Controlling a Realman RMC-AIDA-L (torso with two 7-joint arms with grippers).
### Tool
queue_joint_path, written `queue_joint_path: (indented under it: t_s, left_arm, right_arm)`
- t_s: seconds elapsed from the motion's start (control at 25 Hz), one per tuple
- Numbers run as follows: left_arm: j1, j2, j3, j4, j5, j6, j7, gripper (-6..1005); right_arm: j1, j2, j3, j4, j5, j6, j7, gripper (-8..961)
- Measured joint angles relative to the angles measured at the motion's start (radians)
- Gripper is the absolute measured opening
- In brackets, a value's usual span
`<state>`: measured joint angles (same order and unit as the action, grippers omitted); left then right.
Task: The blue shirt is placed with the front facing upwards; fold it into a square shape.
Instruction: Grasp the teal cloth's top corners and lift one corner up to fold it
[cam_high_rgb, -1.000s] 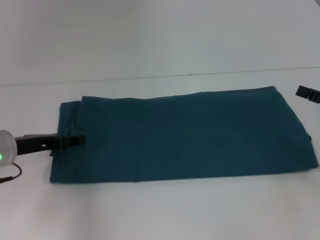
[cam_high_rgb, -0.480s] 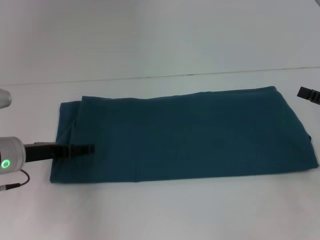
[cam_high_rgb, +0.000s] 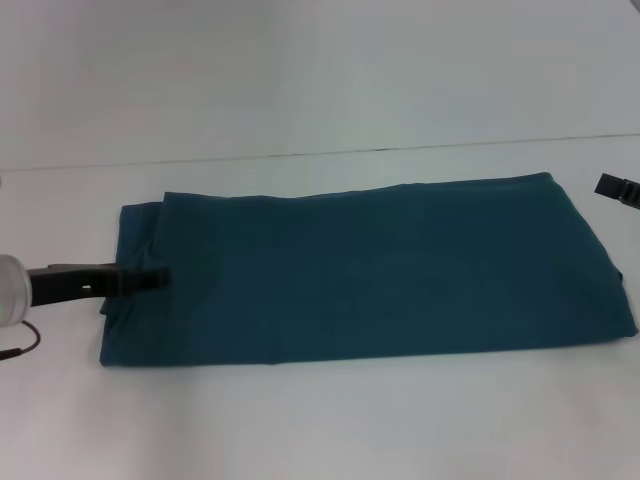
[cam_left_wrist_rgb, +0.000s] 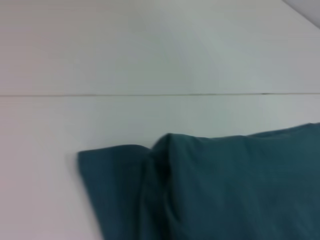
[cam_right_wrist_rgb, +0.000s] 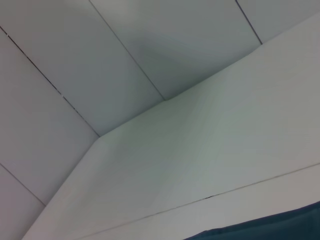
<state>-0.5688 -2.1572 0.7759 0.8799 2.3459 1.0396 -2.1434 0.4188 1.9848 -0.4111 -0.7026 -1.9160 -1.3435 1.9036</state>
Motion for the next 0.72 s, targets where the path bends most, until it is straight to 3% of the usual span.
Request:
queue_joint_path:
  t_s: [0.72]
  left_arm:
    - [0.017,-0.004,0.009,-0.027,0.036,0.014,-0.003,887]
  right_arm:
    - [-0.002,-0.002,0.0,0.003,-0.002,-0.004,0.0,794]
